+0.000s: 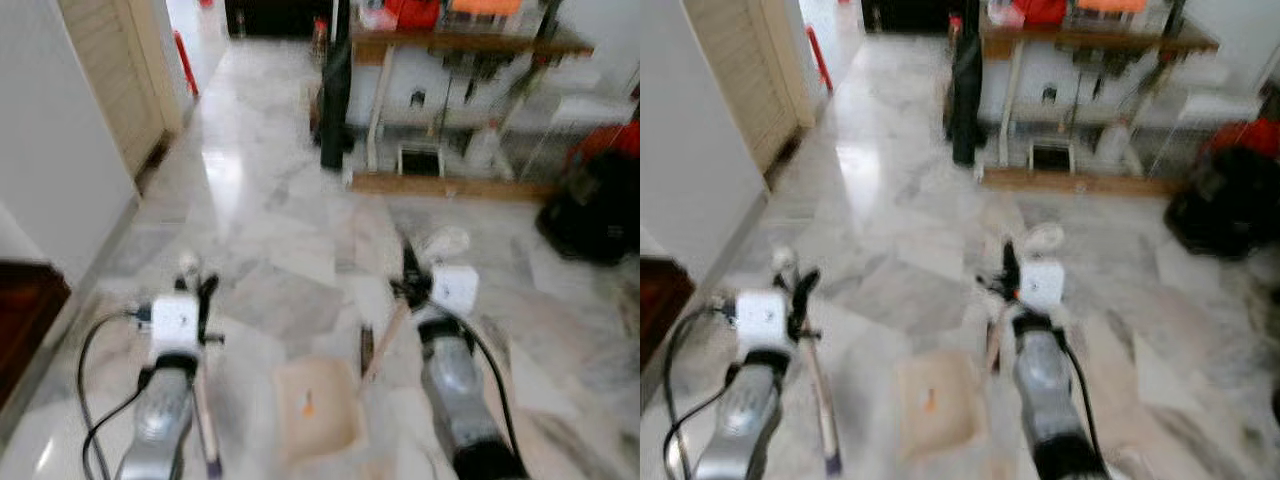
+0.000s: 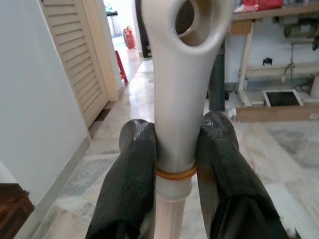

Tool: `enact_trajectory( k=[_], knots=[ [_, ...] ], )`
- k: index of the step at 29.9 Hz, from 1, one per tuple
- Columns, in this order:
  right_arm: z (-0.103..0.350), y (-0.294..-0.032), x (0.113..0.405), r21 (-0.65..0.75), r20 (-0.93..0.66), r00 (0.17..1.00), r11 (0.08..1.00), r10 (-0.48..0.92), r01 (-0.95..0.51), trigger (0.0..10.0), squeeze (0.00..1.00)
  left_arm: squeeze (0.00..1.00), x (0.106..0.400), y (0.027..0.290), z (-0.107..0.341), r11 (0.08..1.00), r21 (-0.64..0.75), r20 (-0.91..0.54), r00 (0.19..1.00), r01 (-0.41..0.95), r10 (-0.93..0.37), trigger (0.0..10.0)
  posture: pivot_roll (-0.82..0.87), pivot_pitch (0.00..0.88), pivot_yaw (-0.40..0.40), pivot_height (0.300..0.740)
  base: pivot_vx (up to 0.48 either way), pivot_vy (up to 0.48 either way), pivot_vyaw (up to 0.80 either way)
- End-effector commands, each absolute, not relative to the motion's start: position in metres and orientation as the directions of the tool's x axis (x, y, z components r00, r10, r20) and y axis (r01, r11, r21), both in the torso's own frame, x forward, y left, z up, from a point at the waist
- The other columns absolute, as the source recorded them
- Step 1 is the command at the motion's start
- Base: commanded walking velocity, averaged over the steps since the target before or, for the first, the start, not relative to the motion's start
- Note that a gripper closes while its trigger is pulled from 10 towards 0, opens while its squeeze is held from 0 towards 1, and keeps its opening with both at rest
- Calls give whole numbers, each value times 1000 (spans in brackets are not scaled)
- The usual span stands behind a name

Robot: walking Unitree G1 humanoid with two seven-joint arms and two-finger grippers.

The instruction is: Sweep floor

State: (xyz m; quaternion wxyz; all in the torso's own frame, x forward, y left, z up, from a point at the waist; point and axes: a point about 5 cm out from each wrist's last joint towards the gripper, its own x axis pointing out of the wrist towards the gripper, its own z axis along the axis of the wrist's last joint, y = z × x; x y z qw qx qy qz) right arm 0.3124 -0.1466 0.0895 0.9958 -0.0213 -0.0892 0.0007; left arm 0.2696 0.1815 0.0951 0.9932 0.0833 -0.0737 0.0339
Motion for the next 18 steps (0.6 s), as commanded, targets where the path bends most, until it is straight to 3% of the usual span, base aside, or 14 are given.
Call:
enact_trajectory(
  k=[1,18],
  knots=[
    [103,-140,317,-41,236,972,999,23,-13,10000,0,0,272,185,105,980,177,198,979,-90,54,10000,110,49,-42,740,330,0,0],
    [102,-139,317,-29,222,975,999,24,-18,10000,0,0,272,184,105,981,176,196,979,-88,53,10000,108,59,-43,740,332,0,0]
  ],
)
